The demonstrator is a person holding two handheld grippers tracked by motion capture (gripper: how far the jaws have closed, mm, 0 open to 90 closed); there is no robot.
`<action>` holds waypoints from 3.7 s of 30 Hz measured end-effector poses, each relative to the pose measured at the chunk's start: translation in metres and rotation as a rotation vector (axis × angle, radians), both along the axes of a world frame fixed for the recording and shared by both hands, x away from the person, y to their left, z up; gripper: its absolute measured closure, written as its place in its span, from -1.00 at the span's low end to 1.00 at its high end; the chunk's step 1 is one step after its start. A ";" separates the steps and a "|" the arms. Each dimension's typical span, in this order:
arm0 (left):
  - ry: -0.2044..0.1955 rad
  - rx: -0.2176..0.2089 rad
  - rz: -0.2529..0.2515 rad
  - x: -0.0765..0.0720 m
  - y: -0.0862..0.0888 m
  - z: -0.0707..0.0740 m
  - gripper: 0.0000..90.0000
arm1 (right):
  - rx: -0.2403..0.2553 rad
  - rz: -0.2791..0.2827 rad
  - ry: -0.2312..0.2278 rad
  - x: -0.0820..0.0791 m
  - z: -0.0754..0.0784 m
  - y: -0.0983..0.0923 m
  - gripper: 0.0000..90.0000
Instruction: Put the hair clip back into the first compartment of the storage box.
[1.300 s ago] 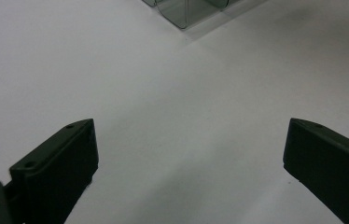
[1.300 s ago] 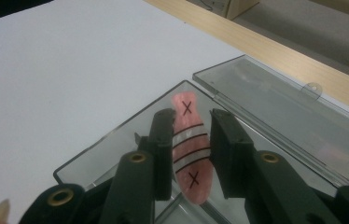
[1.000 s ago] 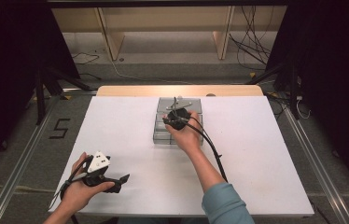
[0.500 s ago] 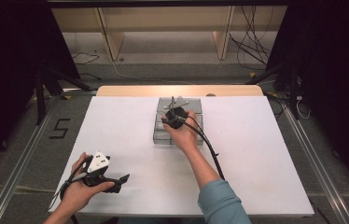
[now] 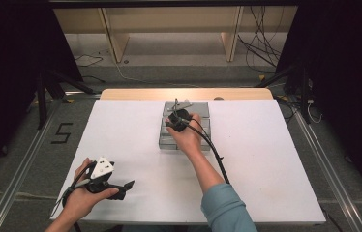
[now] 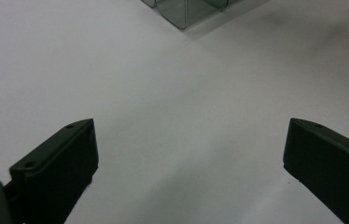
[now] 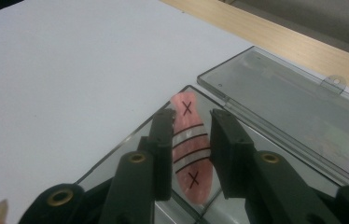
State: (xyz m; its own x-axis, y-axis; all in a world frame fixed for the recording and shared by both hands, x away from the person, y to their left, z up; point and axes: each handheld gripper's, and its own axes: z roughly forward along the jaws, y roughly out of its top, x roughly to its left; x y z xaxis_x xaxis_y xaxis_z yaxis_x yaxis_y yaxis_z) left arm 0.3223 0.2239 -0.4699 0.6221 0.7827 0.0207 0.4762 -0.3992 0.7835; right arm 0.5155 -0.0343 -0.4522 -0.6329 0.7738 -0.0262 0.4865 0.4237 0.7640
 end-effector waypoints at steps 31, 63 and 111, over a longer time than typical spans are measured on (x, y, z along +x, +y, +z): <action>-0.001 -0.001 -0.001 0.000 0.000 0.000 -0.94 | -0.009 -0.019 0.044 0.010 -0.006 0.009 0.58; 0.000 0.005 -0.006 0.000 0.000 0.000 -0.94 | -0.058 -0.018 0.084 0.016 -0.011 0.017 0.58; 0.002 0.004 -0.007 0.000 0.000 -0.001 -0.94 | -0.079 -0.038 0.113 0.015 -0.011 0.014 0.38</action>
State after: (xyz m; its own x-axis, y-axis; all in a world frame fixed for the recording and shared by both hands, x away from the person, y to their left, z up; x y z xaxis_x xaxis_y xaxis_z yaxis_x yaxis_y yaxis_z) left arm 0.3223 0.2241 -0.4704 0.6273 0.7784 0.0229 0.4747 -0.4056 0.7811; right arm 0.5301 -0.0208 -0.4628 -0.6057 0.7955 -0.0178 0.5843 0.4599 0.6686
